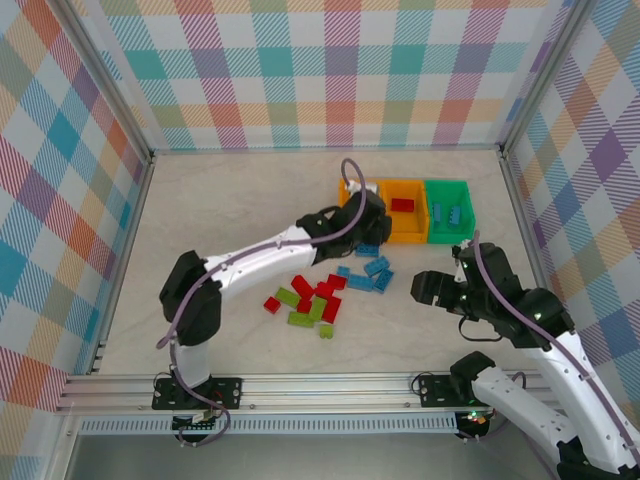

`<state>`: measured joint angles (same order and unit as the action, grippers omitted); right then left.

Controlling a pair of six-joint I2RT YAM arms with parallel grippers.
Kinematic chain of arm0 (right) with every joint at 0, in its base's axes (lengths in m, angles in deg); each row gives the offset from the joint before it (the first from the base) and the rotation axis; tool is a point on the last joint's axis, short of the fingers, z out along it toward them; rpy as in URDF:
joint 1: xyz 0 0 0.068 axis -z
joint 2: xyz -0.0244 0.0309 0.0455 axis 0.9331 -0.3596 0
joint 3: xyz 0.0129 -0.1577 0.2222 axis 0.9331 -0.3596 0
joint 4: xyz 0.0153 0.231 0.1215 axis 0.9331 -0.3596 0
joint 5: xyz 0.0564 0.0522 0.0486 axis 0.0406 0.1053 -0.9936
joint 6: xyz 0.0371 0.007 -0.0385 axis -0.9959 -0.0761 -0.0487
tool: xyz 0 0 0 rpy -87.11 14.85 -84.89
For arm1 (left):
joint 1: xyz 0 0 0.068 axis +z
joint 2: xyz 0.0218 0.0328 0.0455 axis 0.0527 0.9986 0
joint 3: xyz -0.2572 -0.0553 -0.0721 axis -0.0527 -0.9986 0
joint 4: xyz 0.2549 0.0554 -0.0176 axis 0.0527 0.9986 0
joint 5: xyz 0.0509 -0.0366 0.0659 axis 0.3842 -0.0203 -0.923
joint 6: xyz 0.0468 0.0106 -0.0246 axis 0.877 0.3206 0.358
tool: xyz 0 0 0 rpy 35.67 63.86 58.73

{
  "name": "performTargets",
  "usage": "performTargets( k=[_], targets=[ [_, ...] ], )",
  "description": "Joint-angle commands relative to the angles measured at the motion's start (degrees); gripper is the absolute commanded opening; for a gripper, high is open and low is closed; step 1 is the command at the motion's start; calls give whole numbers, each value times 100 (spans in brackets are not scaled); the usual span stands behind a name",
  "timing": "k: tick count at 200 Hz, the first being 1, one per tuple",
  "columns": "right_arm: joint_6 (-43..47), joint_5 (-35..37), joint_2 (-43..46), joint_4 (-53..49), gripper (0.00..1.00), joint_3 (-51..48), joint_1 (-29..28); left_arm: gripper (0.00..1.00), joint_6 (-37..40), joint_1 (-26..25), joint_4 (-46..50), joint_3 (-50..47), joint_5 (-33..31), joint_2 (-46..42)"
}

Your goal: Sort the legos into containers by color

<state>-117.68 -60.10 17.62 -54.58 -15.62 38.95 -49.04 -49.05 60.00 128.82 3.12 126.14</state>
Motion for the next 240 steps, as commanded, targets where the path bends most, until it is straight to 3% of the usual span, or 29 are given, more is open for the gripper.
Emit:
performTargets(
  k=[1, 29, 58, 82, 105, 146, 177, 213, 240],
  targets=[
    [-106, 26, 29, 296, 82, -103, -17, 54, 479, 397, -93, 682, -24, 955],
    [-204, 43, 197, 329, 83, -229, -17, 56, 515, 721, 164, 1788, 302, 1714],
    [-222, 43, 211, 284, 83, -256, -17, 70, 493, 824, 525, 2545, 401, 2126],
    [-207, 25, 139, 341, 84, -246, -15, 81, 466, 828, 578, 2660, 525, 2048],
    [-172, -8, -11, 445, 84, -215, -17, 81, 463, 826, 609, 2565, 615, 1745],
    [-144, -103, -415, 749, 84, -266, -17, 77, 706, 765, -266, 927, 1084, 14],
    [-151, -291, -893, 1307, 84, -418, -12, 77, 1827, 534, -1018, -860, 1610, -1889],
    [-320, -267, -1786, 1950, 83, -628, -17, 80, 3648, 55, -503, -2169, 1686, -3825],
    [-524, -160, -2517, 2437, 80, -794, -17, 89, 4921, 22, 377, -2971, 2705, -5043]
  ],
)
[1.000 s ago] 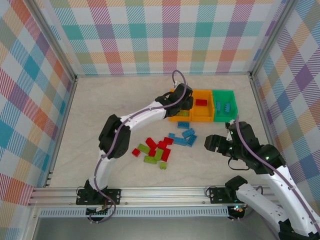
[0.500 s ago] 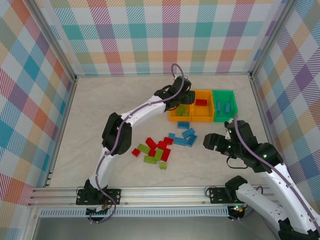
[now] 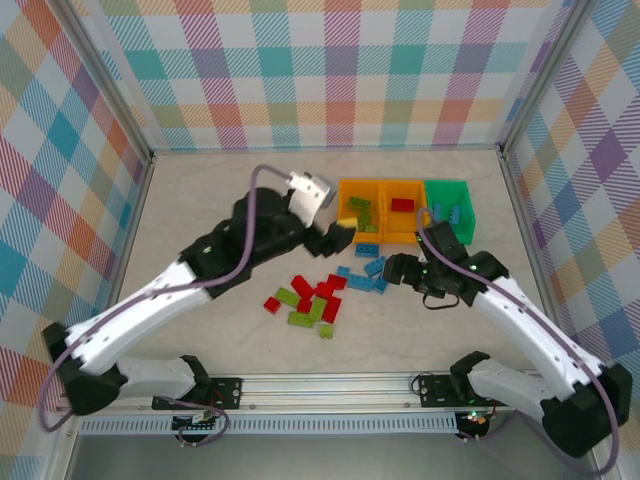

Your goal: Sort the legos into containers by color

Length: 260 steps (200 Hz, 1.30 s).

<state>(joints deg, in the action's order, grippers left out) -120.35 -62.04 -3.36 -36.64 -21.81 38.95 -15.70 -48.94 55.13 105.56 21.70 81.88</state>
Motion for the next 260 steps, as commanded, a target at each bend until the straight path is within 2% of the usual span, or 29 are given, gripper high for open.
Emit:
performTargets(
  k=[1, 12, 25, 48, 67, 137, 191, 222, 260],
  targets=[
    [-265, 31, -440, 669, 80, -185, -17, 91, 1652, 11, 864, -678, 888, -653],
    [-328, 43, -680, 910, 79, -263, -19, 99, 2436, -13, 1121, -1066, 1301, -1013],
    [-381, 22, -1001, 1157, 78, -315, -17, 100, 3142, -72, 1206, -1510, 1441, -1350],
    [-438, -105, -1524, 1496, 79, -304, -18, 100, 3929, -86, 1190, -2137, 1758, -1738],
    [-541, -98, -1863, 1767, 78, -368, -15, 100, 4235, -86, 1094, -2408, 1892, -1808],
    [-732, 128, -2705, 2325, 63, -555, -17, 100, 4580, -77, 1564, -2314, 1768, -1508],
    [-476, 501, -2837, 2120, 42, -646, -19, 100, 4643, -68, 1525, -2373, 1766, -1584],
    [-358, 673, -2322, 1878, 29, -682, -13, 100, 4660, -69, 1478, -2444, 1719, -1622],
    [308, 1466, -1016, 944, 24, -121, 167, 100, 4378, 29, 1140, -2507, 1713, -1585]
  ],
)
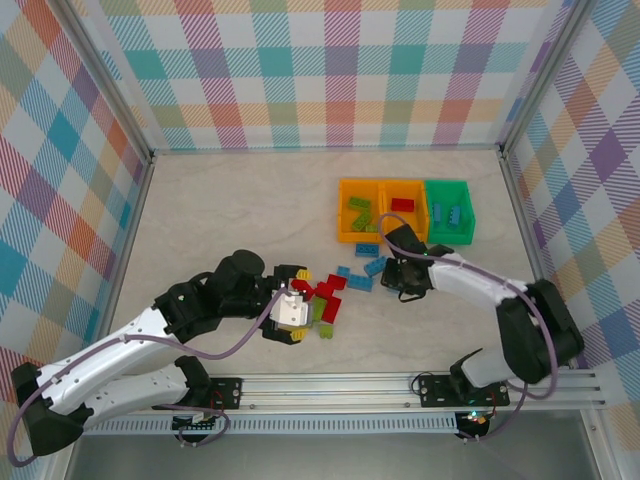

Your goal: Sort the legos into containers by color

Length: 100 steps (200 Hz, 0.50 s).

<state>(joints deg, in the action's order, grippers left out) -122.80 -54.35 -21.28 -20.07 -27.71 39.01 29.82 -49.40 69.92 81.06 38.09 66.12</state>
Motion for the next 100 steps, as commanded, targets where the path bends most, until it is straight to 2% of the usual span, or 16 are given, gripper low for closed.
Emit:
performTargets(
  k=[1, 20, 40, 52, 73, 100],
  targets=[
    [579, 724, 798, -736, 24, 494, 191, 100, -196, 83, -346, -46, 81, 8],
    [1183, 909, 1089, -744, 22, 893, 903, 100, -730, 244, -475, 149, 209, 207],
    [1731, 672, 881, -395, 21, 1313, 1814, 100, -1303, 441, -750, 280, 132, 374],
    [1976, 485, 434, -269, 21, 1672, 2234, 100, -1562, 587, -940, 291, 102, 403],
    [2259, 335, -556, -66, 21, 2352, 2652, 100, -1917, 760, -1310, 162, -13, 352],
    [2358, 117, -1757, 48, 21, 3210, 2904, 100, -2029, 817, -1639, 88, -703, 333]
  ],
)
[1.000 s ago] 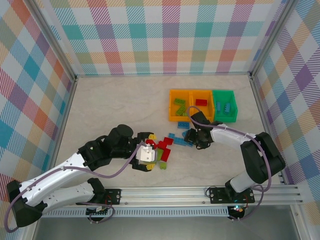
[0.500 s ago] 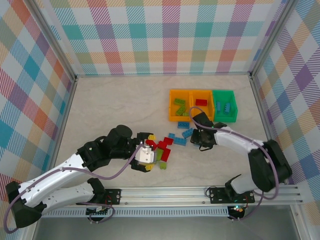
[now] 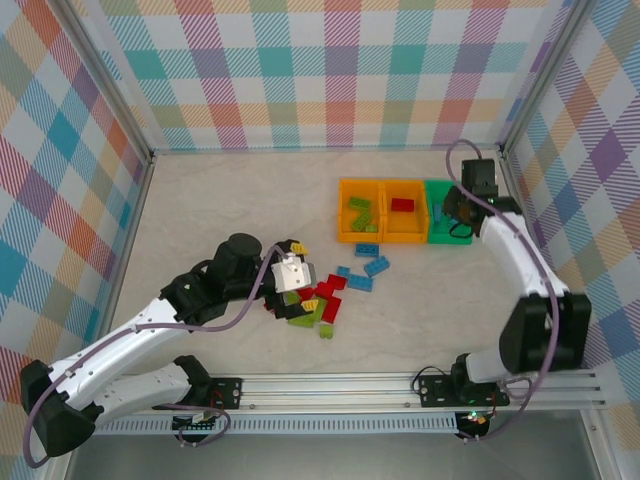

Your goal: Sort the legos into containers by color

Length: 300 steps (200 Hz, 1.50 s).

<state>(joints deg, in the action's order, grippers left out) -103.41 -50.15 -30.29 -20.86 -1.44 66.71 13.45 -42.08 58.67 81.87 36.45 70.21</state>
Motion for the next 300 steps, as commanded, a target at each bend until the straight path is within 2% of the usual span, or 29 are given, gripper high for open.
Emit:
performTargets(
  k=[1, 21, 46, 61, 102, 121, 149, 166, 193, 216, 236, 264, 300],
  targets=[
    [422, -307, -899, 123, 21, 613, 134, 100, -383, 87, -516, -2, -569, -76],
    [528, -262, -1591, 49, 24, 1173, 138, 100, -398, 107, -605, -75, -1082, -91],
    [547, -179, -2060, -257, 40, 1677, 154, 100, -573, 118, -839, -185, -1579, -127],
    [547, -148, -2023, -302, 47, 1728, 156, 100, -708, 122, -882, -189, -1898, -69],
    [486, -264, -1331, -232, 51, 1460, 154, 100, -1016, 144, -902, -123, -2550, 126],
    [379, -867, -812, -202, 56, 1114, 149, 100, -1316, 142, -934, -103, -2852, 207],
    [153, -2464, 382, -379, 67, 291, 46, 100, -2288, 164, -431, 466, -3240, 453],
    [-16, -2787, 1282, -526, 70, -359, -352, 100, -3447, 173, 218, 985, -3272, 716],
    [-106, -2603, 2362, -1236, 74, -920, -1588, 100, -5350, 184, 737, 1275, -3269, 1085],
    [-241, -2422, 2672, -2064, 78, -893, -2565, 99, -6978, 190, 746, 1130, -3429, 1277],
    [-384, -2328, 2638, -2633, 80, -736, -3448, 98, -8277, 192, 1245, 1224, -3475, 1674],
    [-583, -2314, 2556, -2765, 100, -716, -4204, 95, -9050, 186, 1839, 1511, -3216, 2488],
    [-625, -2438, 2539, -2842, 100, -869, -4369, 89, -9696, 187, 2383, 1924, -3068, 3515]
  ],
)
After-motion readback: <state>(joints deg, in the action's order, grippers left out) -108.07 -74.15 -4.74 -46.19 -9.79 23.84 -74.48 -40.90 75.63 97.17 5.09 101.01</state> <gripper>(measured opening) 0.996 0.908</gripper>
